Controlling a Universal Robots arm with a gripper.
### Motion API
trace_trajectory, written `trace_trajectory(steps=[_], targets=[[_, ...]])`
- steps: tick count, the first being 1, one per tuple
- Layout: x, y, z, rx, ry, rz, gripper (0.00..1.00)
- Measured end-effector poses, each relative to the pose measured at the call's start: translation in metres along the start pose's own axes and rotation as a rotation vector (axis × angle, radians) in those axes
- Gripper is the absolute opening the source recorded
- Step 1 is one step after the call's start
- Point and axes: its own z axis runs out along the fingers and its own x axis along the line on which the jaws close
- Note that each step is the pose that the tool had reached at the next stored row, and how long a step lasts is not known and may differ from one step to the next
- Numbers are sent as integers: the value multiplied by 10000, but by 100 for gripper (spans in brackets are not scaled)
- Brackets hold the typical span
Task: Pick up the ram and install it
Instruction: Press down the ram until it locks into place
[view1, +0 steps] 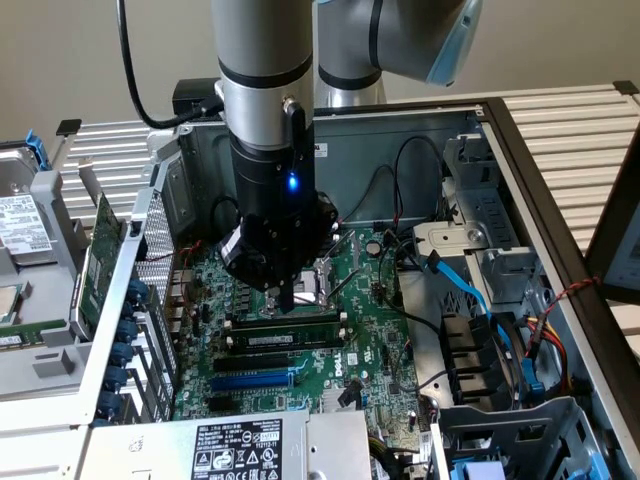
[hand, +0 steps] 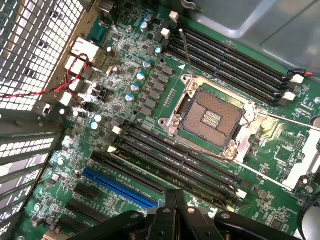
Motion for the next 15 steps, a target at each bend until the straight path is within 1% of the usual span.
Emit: trace_trajectory(steps=[9,12,15], targets=[[-1,0,3,-25,35,1098,11],[-1,0,3,-20,41,1458,11],[-1,-1,4,-2,52,1791,11]])
